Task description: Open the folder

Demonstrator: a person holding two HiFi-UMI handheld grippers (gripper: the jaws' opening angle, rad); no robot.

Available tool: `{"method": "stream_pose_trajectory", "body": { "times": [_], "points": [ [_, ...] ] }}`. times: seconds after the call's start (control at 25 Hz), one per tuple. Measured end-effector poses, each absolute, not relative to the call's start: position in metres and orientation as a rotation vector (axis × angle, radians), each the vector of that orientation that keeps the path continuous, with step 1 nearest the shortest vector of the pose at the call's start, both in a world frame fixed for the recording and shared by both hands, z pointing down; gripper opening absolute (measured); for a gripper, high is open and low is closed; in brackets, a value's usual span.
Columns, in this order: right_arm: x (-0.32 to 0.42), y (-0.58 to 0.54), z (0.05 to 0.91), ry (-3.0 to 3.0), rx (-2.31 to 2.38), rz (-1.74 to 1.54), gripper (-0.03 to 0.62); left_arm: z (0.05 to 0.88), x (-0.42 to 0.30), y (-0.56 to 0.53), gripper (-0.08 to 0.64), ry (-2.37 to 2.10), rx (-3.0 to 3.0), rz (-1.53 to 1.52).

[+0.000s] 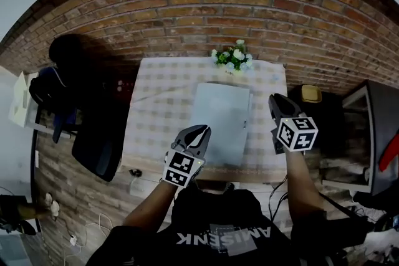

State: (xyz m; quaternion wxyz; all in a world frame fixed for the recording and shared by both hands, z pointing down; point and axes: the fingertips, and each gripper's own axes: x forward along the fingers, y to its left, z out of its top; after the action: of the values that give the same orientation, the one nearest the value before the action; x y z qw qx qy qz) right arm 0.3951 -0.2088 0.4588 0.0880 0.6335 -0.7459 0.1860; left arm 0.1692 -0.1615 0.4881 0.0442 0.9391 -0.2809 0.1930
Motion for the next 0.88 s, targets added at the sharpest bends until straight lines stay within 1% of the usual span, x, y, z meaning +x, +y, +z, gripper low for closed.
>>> {"method": "stream_pose_trajectory", "body": {
  "times": [0.04,0.08,0.32,0.44,0.56,0.68,0.88],
  "points": [
    [0.394,-0.213,0.466,-2.222,1.87,0.574,0.117,0.494,0.167,-0.158,0.015,-0.862,2.867,0.612],
    [0.393,-0.216,0.474,-2.221,1.855,0.593,0.129,0.5,0.165,-0.155,0.015,-0.868,2.863,0.633],
    [0.399,-0.236,0.51,-2.194,1.838,0.684,0.13,0.531,0.158,-0.143,0.015,-0.853,2.826,0.708],
    [0.4,-0.244,0.532,-2.181,1.81,0.717,0.153,0.545,0.156,-0.137,0.022,-0.859,2.819,0.733],
    [0.4,-0.253,0.555,-2.167,1.778,0.765,0.161,0.57,0.152,-0.129,0.056,-0.871,2.769,0.79],
    [0.399,-0.258,0.581,-2.151,1.75,0.824,0.161,0.591,0.149,-0.12,0.065,-0.869,2.728,0.86],
    [0.399,-0.271,0.618,-2.127,1.742,0.931,0.155,0.611,0.146,-0.115,0.129,-0.86,2.706,0.936]
  ]
}}
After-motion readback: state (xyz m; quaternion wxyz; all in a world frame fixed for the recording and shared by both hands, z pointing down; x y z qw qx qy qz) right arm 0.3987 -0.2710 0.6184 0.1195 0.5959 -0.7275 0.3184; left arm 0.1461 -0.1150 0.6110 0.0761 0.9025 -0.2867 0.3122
